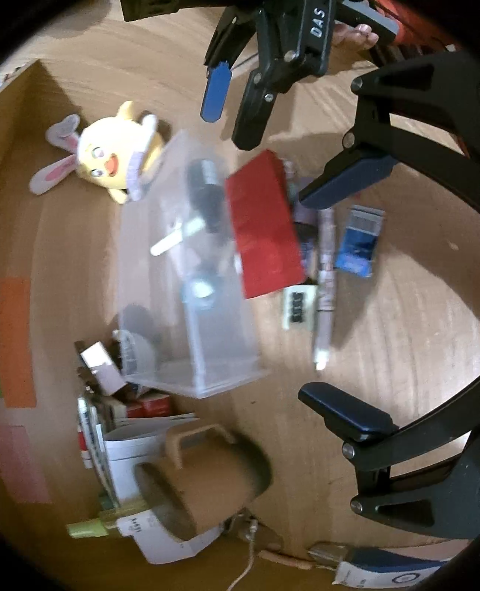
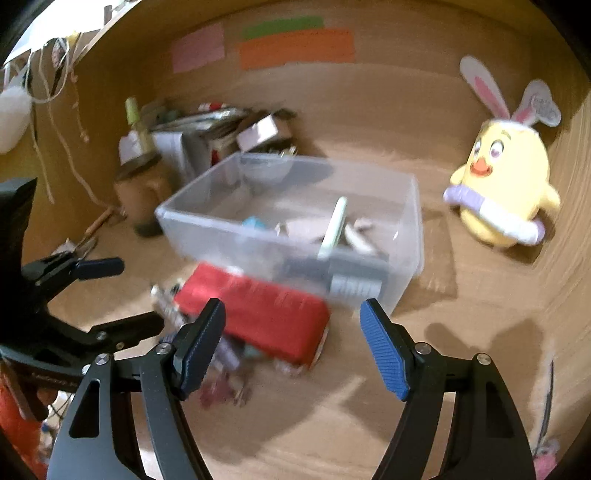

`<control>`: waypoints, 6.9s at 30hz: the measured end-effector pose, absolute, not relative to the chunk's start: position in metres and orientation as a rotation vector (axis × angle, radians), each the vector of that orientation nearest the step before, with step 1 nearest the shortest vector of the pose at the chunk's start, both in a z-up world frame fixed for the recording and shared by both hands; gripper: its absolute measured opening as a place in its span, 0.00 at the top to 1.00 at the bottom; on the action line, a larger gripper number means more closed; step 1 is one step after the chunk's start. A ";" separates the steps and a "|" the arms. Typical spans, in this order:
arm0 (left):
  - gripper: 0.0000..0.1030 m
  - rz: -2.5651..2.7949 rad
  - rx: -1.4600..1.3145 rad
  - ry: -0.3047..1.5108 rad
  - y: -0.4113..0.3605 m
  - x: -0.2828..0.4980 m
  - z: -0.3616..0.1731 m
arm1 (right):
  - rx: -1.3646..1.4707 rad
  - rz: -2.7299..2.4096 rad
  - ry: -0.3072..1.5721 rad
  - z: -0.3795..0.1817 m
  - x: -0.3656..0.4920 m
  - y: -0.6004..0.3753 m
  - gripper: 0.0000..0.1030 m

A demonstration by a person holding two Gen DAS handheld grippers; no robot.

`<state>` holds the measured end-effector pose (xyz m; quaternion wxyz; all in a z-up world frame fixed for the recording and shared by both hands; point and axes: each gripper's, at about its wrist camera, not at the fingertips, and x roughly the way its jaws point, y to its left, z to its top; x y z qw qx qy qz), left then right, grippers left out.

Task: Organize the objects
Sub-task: 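Grasp the blue barcode card with the left tool while the right tool reaches the pink keychain, then grasp the pink keychain charm with the right tool while the left tool holds the card, then carry the blue card and pink keychain over the clear box with both tools, then drop the blue card into the box with the left tool while the right tool releases the keychain, then grasp the white pen with the left tool while the right tool grasps the purple lipstick tube, then lift and carry the white pen and purple lipstick over the clear box with both tools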

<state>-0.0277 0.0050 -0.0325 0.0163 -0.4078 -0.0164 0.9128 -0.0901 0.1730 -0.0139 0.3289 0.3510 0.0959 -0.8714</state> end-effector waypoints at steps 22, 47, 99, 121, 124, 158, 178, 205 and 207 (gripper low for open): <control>0.18 2.708 -1.338 0.064 0.031 -0.012 -0.077 | 1.103 -2.122 0.298 -0.062 -0.060 0.177 0.30; 0.54 2.806 -1.208 -0.175 -0.003 0.000 -0.051 | 1.029 -2.141 0.363 -0.069 -0.048 0.153 0.89; 0.54 2.973 -1.005 -0.224 -0.011 -0.107 0.021 | 0.738 -2.416 0.108 0.025 -0.151 0.172 0.89; 0.54 2.855 -1.251 -0.182 0.002 -0.166 -0.026 | 0.919 -2.376 0.168 -0.016 -0.197 0.156 0.89; 0.54 2.845 -1.272 -0.206 0.000 -0.168 -0.029 | 0.922 -2.378 0.190 -0.018 -0.197 0.153 0.89; 0.07 2.944 -1.168 -0.087 -0.012 -0.059 -0.009 | 0.832 -2.420 0.293 0.003 -0.148 0.162 0.34; 0.07 2.946 -1.410 0.045 0.004 -0.045 -0.073 | 0.992 -2.223 0.333 -0.050 -0.083 0.172 0.34; 0.77 2.933 -1.398 -0.088 -0.029 0.013 -0.075 | 1.030 -1.998 0.371 -0.062 -0.061 0.130 0.82; 0.87 2.935 -1.395 -0.086 -0.031 0.016 -0.075 | 1.033 -1.995 0.388 -0.061 -0.055 0.137 0.82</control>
